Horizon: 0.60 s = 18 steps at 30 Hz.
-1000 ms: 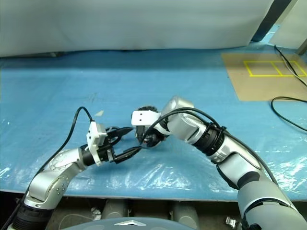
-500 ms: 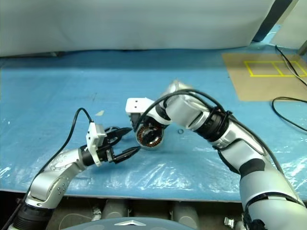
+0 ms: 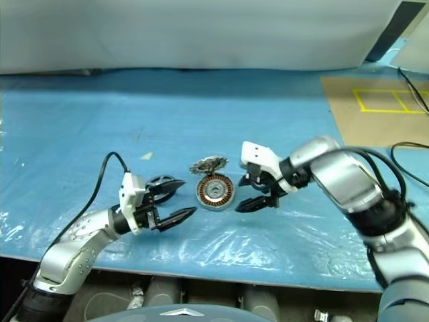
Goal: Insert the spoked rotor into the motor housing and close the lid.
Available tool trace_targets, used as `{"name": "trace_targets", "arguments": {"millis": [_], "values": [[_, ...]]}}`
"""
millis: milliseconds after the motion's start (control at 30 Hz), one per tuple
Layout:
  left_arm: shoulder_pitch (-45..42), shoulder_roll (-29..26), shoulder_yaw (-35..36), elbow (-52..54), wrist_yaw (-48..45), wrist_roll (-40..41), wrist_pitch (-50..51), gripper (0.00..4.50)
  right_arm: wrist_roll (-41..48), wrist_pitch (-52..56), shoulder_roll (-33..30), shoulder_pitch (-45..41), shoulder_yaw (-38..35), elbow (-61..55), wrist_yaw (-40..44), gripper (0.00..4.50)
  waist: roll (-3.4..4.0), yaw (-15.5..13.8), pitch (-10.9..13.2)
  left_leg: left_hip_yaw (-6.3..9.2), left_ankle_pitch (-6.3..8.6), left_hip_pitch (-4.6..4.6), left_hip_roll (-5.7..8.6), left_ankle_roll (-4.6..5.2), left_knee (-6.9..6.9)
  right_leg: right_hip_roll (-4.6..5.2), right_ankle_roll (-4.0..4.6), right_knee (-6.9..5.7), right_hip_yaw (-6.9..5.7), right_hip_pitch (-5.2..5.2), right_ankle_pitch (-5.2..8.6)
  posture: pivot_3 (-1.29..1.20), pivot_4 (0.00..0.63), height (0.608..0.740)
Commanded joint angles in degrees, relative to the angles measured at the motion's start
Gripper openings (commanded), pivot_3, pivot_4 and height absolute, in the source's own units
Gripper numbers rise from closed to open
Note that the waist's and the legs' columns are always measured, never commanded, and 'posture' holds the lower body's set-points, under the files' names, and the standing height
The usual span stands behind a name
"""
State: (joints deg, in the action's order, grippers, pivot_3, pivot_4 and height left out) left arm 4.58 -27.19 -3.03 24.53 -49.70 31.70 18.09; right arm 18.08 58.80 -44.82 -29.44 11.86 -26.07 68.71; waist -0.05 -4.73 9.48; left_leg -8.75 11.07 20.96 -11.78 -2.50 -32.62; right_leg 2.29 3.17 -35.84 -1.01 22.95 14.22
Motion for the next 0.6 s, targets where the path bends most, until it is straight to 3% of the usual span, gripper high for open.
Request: {"name": "trace_targets", "arguments": {"millis": [33,233,400,600], "values": [[1.88,-0.90,1.54,4.40,0.75,1.75,0.57,4.50,-0.64,-4.95,3.84,7.25,-8.38,-4.57,-10.34,3.77,0.03,0.19,-0.02,0.00,0.00,-0.03,0.00,0.00,-0.01,0.00,0.01,0.00,0.00,-0.04,0.01,0.00,0.150,0.740],[1.94,-1.22,1.28,4.40,1.45,2.00,1.40,4.50,-4.64,-9.95,8.19,17.11,-6.01,-3.43,-21.71,3.77,0.05,0.61,-0.04,0.00,0.00,-0.25,0.07,0.01,-0.13,0.06,0.18,0.04,0.04,-0.30,0.12,0.00,0.150,0.740],[1.38,-1.31,1.13,2.98,0.80,1.37,0.72,4.50,-7.03,-11.02,12.43,18.62,-7.61,2.01,-30.70,3.77,0.06,0.81,-0.04,0.01,0.00,-0.27,0.06,0.01,-0.11,0.05,0.17,0.09,0.05,-0.32,0.12,0.00,0.150,0.740],[1.14,-1.13,1.10,1.58,0.36,0.90,-0.11,4.50,-7.86,-12.41,12.61,21.33,-6.89,3.17,-33.56,3.77,0.08,0.78,-0.05,0.01,0.00,-0.17,0.08,0.00,-0.02,0.05,0.17,0.17,0.04,-0.24,0.12,0.00,0.150,0.740]]}}
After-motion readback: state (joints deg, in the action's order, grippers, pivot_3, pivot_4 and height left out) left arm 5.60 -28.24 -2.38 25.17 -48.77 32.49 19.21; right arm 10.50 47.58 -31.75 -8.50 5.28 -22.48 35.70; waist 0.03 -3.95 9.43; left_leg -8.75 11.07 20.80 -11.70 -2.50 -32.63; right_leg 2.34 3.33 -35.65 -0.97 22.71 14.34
